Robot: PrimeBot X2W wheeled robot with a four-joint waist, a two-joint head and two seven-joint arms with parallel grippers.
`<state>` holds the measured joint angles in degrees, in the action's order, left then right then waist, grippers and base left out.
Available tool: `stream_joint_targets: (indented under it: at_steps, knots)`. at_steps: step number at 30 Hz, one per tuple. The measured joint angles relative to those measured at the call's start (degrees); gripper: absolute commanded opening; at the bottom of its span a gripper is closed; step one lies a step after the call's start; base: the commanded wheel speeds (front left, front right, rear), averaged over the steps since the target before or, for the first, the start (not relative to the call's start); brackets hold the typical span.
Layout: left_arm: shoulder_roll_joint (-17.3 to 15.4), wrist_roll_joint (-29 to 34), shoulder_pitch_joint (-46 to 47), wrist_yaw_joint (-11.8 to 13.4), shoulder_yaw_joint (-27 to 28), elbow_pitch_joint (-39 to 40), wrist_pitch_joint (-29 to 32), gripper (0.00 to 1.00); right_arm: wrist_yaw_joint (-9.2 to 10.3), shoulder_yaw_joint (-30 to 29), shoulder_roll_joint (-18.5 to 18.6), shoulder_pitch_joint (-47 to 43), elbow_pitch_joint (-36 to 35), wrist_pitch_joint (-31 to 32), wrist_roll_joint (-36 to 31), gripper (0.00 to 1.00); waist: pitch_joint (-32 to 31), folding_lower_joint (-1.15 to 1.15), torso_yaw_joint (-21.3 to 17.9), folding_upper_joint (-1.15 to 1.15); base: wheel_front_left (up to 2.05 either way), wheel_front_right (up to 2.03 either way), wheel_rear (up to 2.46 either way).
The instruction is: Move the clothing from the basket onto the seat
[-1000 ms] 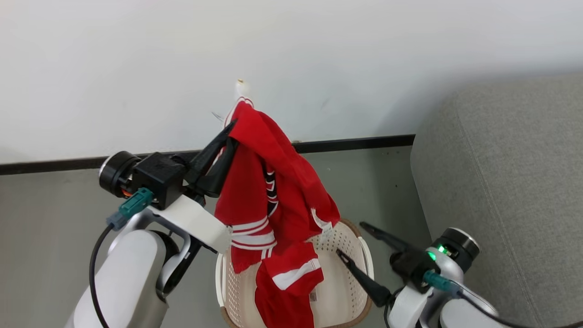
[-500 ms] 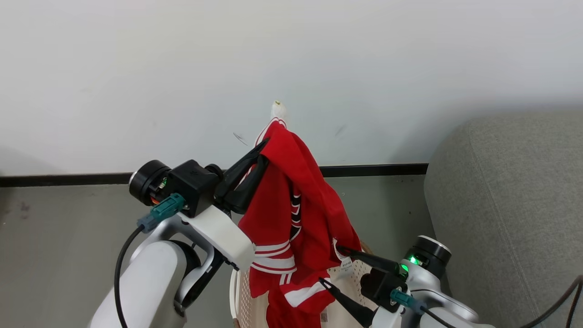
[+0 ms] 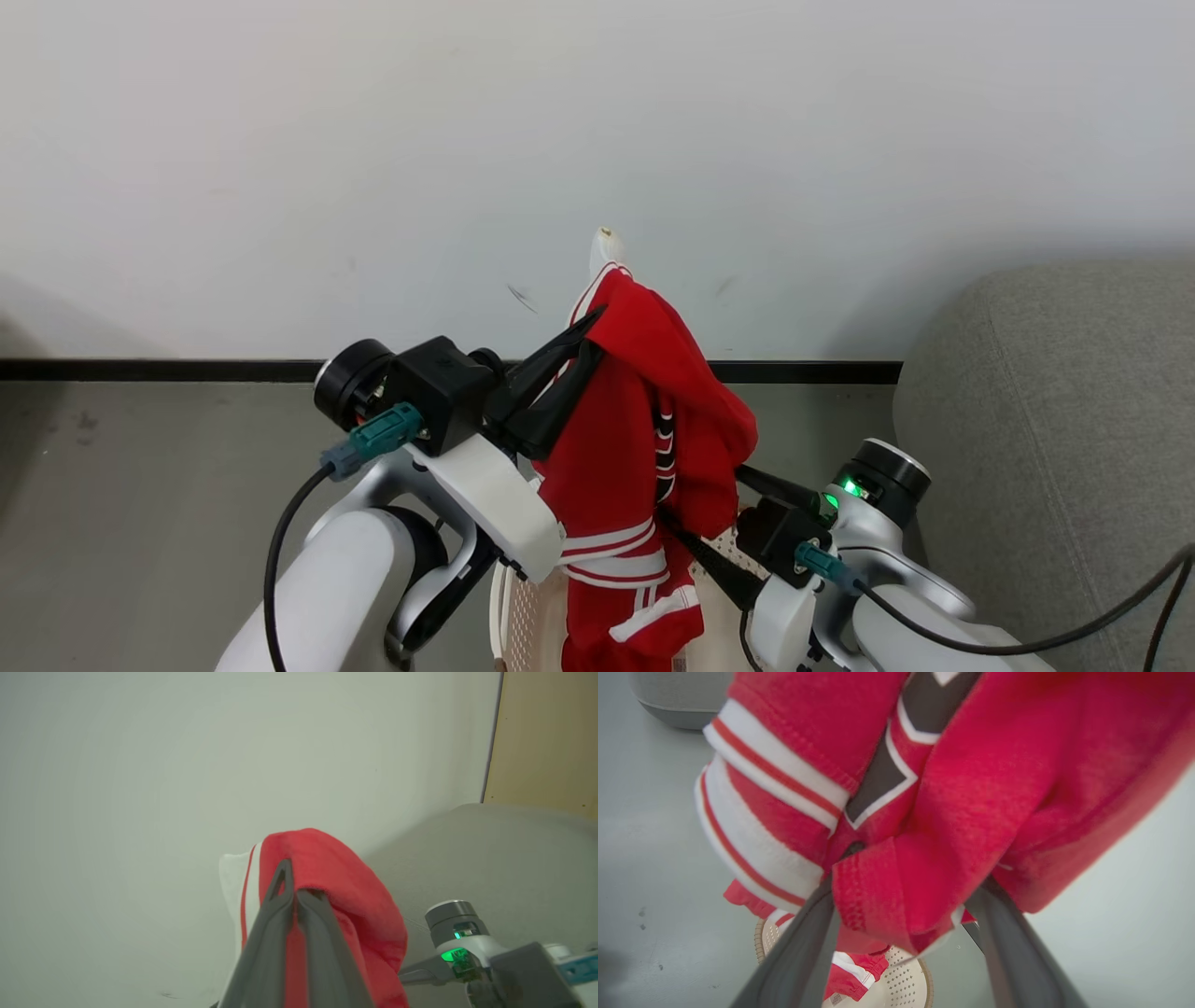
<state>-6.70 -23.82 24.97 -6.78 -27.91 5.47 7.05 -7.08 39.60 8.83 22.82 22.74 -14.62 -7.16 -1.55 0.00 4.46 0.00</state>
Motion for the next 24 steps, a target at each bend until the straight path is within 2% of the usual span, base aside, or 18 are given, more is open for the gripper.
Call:
stream_joint_targets:
  at_steps: [1, 2, 3, 4, 8, 18, 19, 21, 22, 23, 24]
  knots:
    - [0.1, -0.5, -0.2, 0.0, 0.0, 0.0, 0.0, 0.0, 0.0, -0.3, -0.2, 0.0, 0.1, 0.0, 0.0, 0.57, 0.0, 0.0, 0.1, 0.0, 0.0, 0.0, 0.0]
    - [0.2, -0.9, -0.7, 0.0, 0.0, 0.1, 0.0, 0.0, 0.0, -0.6, -0.4, -0.1, 0.1, 0.0, 0.0, 0.41, -0.1, 0.0, 0.1, 0.0, 0.0, 0.0, 0.0]
    - [0.4, -1.0, -1.2, 0.0, 0.0, 0.1, 0.1, 0.0, 0.0, -0.9, -0.7, -0.1, 0.1, 0.0, -0.1, 0.08, -0.1, 0.0, 0.2, 0.0, 0.0, 0.0, 0.0]
    - [0.5, -1.2, -1.6, 0.0, 0.1, 0.1, 0.3, 0.0, 0.0, -1.2, -1.0, -0.1, 0.1, 0.0, -0.1, 0.0, -0.1, 0.0, 0.1, 0.0, 0.0, 0.0, 0.0]
    - [0.7, -1.8, -2.9, 0.3, 0.5, 0.0, 0.4, 0.0, -0.01, -3.9, -1.7, -0.4, -0.5, 0.0, 0.1, 0.0, 0.0, 0.0, -0.3, 0.0, 0.0, 0.0, 0.0]
    - [2.1, -2.6, -5.7, 1.6, 1.1, -3.0, -2.6, 0.0, -0.01, -13.4, 0.6, -4.5, -4.7, 0.0, 2.2, 0.0, 0.4, 0.0, -2.4, 0.0, 0.0, 0.0, 0.0]
    - [2.4, -2.9, -6.0, 1.6, 1.0, -3.4, -2.7, 0.05, -0.01, -14.9, 0.8, -4.9, -5.7, 0.0, 2.6, 0.0, 0.4, 0.0, -2.7, 0.0, 0.0, 0.0, 0.0]
    - [2.8, -3.4, -6.4, 1.6, 0.7, -4.2, -3.5, 0.38, -0.01, -17.1, 1.0, -5.3, -7.1, 0.0, 2.6, 0.0, 0.5, 0.0, -3.3, 0.0, 0.0, 0.0, 0.0]
    - [3.0, -3.8, -6.7, 1.6, 0.5, -4.6, -3.9, 0.57, -0.01, -18.2, 1.0, -5.4, -8.0, 0.0, 2.6, 0.0, 0.5, 0.0, -3.6, 0.0, 0.0, 0.0, 0.0]
    - [3.1, -4.2, -6.9, 1.6, 0.2, -4.9, -4.2, 1.0, -0.01, -19.3, 1.2, -5.6, -8.9, 0.0, 2.6, 0.0, 0.5, 0.0, -3.9, 0.0, 0.0, 0.0, 0.0]
    - [3.1, -4.4, -6.9, 1.6, 0.0, -5.3, -4.7, 1.0, -0.01, -20.4, 1.3, -5.9, -9.9, 0.0, 2.6, 0.0, 0.5, 0.0, -4.3, 0.0, 0.0, 0.0, 0.0]
